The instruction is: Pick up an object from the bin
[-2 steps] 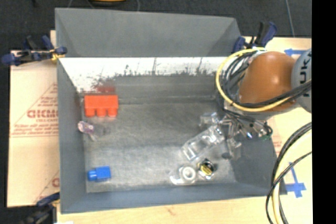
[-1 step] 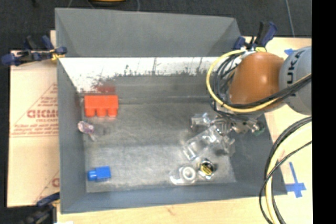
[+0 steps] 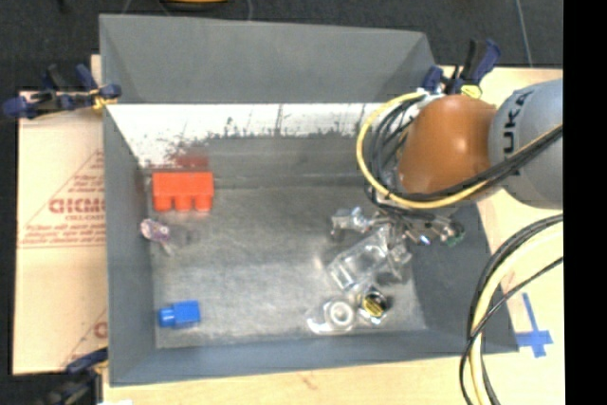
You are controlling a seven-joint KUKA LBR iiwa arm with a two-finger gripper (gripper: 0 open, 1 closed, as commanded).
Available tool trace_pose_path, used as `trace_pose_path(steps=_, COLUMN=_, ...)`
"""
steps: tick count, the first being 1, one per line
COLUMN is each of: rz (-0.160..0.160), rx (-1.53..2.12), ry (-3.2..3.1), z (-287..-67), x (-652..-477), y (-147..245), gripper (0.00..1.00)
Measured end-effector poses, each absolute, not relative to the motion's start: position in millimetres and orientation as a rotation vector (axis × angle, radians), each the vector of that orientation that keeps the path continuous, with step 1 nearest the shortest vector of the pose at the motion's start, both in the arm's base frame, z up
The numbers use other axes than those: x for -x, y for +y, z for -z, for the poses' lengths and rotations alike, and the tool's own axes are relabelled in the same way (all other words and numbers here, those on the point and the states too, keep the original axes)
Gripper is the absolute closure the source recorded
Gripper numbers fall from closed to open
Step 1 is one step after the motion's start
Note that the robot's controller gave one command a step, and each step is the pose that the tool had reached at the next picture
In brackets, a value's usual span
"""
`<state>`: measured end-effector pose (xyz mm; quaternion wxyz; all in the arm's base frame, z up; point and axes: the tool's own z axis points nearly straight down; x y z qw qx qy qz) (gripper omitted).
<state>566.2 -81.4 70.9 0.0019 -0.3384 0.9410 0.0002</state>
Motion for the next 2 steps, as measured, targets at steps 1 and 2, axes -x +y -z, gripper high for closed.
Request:
trace_pose_path(steps=1, rz=-0.001, rx=1.055, ry=2.955, z=-71.1, x=-566.3, y=-82.4, gripper=1.00)
trace_pose_path(steps=2, rz=0.004, rx=1.050, ry=2.956, z=-111.5, x=-567.5, y=-83.3, gripper=1.00)
